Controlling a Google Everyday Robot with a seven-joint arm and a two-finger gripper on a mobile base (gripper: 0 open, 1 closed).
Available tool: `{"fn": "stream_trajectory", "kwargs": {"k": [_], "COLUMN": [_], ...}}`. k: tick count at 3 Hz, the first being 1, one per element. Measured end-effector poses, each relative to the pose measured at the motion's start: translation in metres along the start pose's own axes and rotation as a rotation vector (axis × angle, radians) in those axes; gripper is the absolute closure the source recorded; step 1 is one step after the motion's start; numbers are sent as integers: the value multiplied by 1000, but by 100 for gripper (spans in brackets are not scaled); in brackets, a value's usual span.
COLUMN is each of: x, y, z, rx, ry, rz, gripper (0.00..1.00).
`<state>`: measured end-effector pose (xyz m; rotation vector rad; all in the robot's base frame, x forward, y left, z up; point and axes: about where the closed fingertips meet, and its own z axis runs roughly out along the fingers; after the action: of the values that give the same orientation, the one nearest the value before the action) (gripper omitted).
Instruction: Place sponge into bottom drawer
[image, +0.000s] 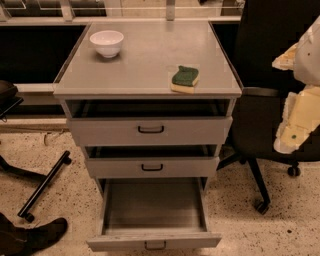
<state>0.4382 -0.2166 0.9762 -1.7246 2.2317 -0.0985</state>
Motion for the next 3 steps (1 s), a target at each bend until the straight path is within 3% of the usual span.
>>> {"fn": "stream_trajectory", "kwargs": {"k": [1, 2, 3], "x": [0, -16, -29], "y": [0, -17, -71], "z": [0, 25, 83], "rx": [2, -14, -4], "ry": [-1, -82, -255], "rz": [0, 20, 143], "gripper": [0, 0, 0]}}
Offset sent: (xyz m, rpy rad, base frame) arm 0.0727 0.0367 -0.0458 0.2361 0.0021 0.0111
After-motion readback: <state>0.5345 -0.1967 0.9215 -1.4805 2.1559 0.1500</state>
